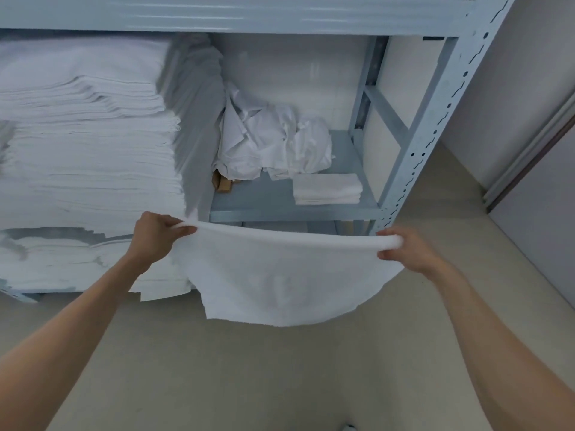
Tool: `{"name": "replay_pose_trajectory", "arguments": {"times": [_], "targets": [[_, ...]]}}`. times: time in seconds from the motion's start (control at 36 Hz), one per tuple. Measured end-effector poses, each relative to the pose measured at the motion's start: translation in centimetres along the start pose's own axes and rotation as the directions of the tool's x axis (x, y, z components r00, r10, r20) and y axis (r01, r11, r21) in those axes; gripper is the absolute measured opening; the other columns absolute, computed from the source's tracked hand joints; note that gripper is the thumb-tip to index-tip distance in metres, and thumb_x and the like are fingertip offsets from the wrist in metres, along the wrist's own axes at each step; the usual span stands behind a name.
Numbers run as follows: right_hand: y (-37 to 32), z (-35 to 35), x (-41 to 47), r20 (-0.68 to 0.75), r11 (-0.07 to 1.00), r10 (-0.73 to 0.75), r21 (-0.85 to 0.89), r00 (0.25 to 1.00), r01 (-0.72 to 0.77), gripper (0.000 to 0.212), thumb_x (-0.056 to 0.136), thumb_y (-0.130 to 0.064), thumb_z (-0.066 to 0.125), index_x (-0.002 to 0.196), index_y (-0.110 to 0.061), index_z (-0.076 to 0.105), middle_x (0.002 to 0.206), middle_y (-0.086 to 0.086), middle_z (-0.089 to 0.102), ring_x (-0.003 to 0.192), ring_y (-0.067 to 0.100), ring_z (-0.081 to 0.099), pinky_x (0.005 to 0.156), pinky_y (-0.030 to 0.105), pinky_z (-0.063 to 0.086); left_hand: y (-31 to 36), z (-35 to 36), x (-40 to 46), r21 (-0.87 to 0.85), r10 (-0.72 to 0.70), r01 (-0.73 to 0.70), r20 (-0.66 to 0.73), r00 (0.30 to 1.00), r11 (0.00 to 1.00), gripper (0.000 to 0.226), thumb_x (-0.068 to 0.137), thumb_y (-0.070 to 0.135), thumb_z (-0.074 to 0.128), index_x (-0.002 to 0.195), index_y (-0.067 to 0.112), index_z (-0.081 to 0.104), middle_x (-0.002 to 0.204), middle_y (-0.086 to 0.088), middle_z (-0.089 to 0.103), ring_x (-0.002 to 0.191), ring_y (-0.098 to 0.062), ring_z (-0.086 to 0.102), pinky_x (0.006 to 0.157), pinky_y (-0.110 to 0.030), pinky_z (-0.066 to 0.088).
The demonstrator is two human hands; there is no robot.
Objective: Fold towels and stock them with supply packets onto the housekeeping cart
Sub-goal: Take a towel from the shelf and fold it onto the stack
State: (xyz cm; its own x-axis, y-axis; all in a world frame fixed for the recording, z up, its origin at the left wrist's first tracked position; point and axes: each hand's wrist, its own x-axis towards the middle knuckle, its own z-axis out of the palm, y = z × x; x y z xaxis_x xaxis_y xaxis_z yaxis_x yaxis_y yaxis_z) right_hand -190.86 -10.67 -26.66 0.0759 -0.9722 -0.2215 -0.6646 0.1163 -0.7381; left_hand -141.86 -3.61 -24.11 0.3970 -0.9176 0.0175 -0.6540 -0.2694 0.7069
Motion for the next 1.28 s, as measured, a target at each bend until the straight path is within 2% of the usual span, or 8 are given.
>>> {"name": "replay_pose_trajectory", "arguments": {"times": [0.11, 0.19, 0.31, 0.44, 0.69, 0.78, 0.89, 1.28], "targets": [[0.1, -0.1, 0.3, -0.064, 0.999, -0.007, -0.053, 0.998, 0.003, 0.009, 0.083, -0.01, 0.078, 0.081, -0.009, 0.07, 0.067, 0.004, 0.057, 0.068, 0.02, 0.047, 0.051, 0.025, 0.035, 0.0, -0.5, 0.2, -0.059, -0.012, 0.012, -0.003, 1.0, 0.998, 0.026, 0.08, 0.032, 0.082, 0.097, 0.012, 0.079, 0.089, 0.001, 0.069, 0.084, -0.016, 0.06, 0.072, -0.028, 0.043], [-0.1, -0.4, 0.6, -0.131, 0.995, -0.035, -0.096, 0.991, 0.023, 0.018, 0.084, -0.021, 0.079, 0.083, -0.006, 0.07, 0.082, 0.012, 0.06, 0.083, 0.006, 0.029, 0.062, 0.033, 0.045, 0.0, -1.2, 0.3, -0.145, -0.021, 0.021, 0.001, 1.0, 0.989, 0.018, 0.078, 0.031, 0.083, 0.091, 0.019, 0.08, 0.085, 0.007, 0.072, 0.082, -0.009, 0.064, 0.07, -0.024, 0.045], [-0.1, -1.4, 0.5, -0.202, 0.999, -0.046, 0.014, 0.978, 0.05, 0.019, 0.083, -0.033, 0.078, 0.085, -0.016, 0.069, 0.091, -0.005, 0.059, 0.08, 0.015, 0.056, 0.069, 0.028, 0.04, 0.2, -2.5, 0.2, -0.355, -0.02, 0.022, 0.008, 1.0, 0.935, 0.013, 0.077, 0.024, 0.084, 0.07, 0.035, 0.08, 0.079, 0.01, 0.077, 0.071, -0.003, 0.071, 0.067, -0.021, 0.052], [1.4, -0.1, -0.1, -0.194, 0.989, 0.135, 0.092, 0.972, -0.119, 0.044, 0.082, -0.032, 0.079, 0.053, -0.015, 0.05, 0.055, 0.003, 0.049, 0.049, 0.018, 0.043, 0.051, 0.028, 0.029, -0.9, -1.8, -0.6, -0.36, -0.111, 0.128, 0.068, 0.992, 0.924, 0.016, 0.074, 0.024, 0.086, 0.061, 0.031, 0.079, 0.073, 0.006, 0.076, 0.058, -0.002, 0.068, 0.057, -0.019, 0.053], [0.7, 3.9, -0.4, -0.357, 0.981, 0.188, 0.107, 0.915, -0.159, 0.057, 0.09, -0.032, 0.071, 0.054, -0.015, 0.03, 0.052, -0.001, 0.03, 0.047, 0.017, 0.03, 0.046, 0.028, 0.02, -1.3, 2.0, -0.8, -0.399, -0.3, 0.304, 0.073, 0.951, 0.865, 0.025, 0.072, 0.021, 0.088, 0.082, 0.005, 0.073, 0.077, -0.006, 0.071, 0.07, -0.023, 0.068, 0.059, -0.026, 0.053], [0.1, 3.4, -0.5, -0.348, 0.945, 0.252, 0.287, 0.903, -0.153, 0.043, 0.089, -0.032, 0.072, 0.064, -0.007, 0.047, 0.062, 0.003, 0.047, 0.058, 0.022, 0.047, 0.048, 0.028, 0.031, -0.5, 1.6, -0.4, -0.53, -0.339, 0.353, 0.129, 0.932, 0.771, 0.022, 0.072, 0.017, 0.088, 0.081, 0.004, 0.072, 0.083, -0.011, 0.074, 0.074, -0.026, 0.071, 0.062, -0.03, 0.057], [0.1, 2.3, -1.1, -0.172, 0.678, 0.31, 0.729, 0.935, -0.091, 0.013, 0.09, -0.025, 0.072, 0.089, -0.012, 0.071, 0.081, -0.001, 0.076, 0.07, 0.014, 0.073, 0.056, 0.022, 0.055, -1.2, 0.1, -0.2, -0.721, -0.327, 0.457, 0.325, 0.887, 0.521, 0.037, 0.075, 0.02, 0.084, 0.104, -0.001, 0.072, 0.099, -0.009, 0.078, 0.09, -0.024, 0.075, 0.065, -0.028, 0.061], [-1.9, 10.2, -2.7, -0.277, 0.828, 0.413, 0.51, 0.868, -0.232, 0.04, 0.088, -0.025, 0.073, 0.086, 0.015, 0.066, 0.08, 0.019, 0.067, 0.071, 0.024, 0.06, 0.067, 0.04, 0.051, 2.2, 9.4, -5.7, -0.479, -0.353, 0.398, 0.186, 0.917, 0.782, 0.023, 0.076, 0.015, 0.084, 0.074, -0.006, 0.073, 0.061, -0.01, 0.065, 0.056, -0.02, 0.059, 0.049, -0.024, 0.049]]}}
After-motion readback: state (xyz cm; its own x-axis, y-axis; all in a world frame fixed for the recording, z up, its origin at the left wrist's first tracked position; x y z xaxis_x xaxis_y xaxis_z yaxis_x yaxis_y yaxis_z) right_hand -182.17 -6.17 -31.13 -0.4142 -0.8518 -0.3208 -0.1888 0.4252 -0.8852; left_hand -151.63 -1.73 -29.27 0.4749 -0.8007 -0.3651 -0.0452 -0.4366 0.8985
